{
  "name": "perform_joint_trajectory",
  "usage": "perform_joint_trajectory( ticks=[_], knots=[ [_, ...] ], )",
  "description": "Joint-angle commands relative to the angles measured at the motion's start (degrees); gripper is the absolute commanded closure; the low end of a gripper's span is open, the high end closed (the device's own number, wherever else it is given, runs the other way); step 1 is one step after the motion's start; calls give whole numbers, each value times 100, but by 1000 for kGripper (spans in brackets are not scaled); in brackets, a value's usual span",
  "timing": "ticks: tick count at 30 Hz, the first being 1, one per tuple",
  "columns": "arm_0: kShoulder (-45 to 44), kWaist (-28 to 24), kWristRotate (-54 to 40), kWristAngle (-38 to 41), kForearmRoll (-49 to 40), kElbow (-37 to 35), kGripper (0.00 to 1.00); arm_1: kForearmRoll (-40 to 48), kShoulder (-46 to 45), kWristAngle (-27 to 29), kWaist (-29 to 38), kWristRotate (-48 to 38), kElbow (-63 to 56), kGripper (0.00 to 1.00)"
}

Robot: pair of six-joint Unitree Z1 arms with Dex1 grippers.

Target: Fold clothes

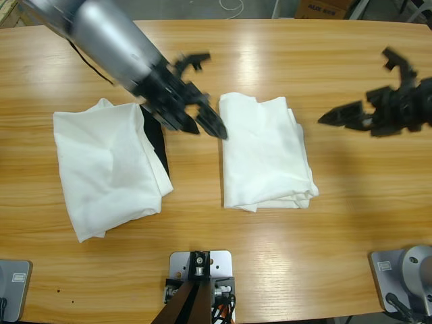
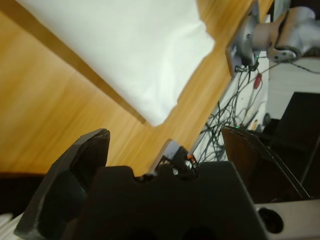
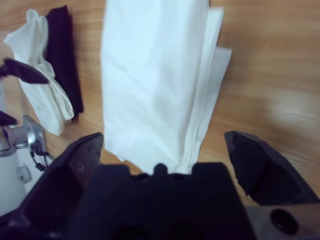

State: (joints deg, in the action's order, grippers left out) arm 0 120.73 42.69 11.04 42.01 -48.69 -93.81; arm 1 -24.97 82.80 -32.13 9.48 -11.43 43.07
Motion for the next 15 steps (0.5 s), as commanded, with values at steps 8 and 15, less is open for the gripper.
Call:
perform_joint_trajectory(
  ticks=[8, 15],
  knots=[
    [1041, 99, 1550, -545, 552, 196, 16, 2100, 1895, -447, -535, -158, -1233, 0],
    [1067, 92, 1566, -545, 580, 196, 0, 2527, 2352, -897, -570, -165, -1426, 11]
  ],
)
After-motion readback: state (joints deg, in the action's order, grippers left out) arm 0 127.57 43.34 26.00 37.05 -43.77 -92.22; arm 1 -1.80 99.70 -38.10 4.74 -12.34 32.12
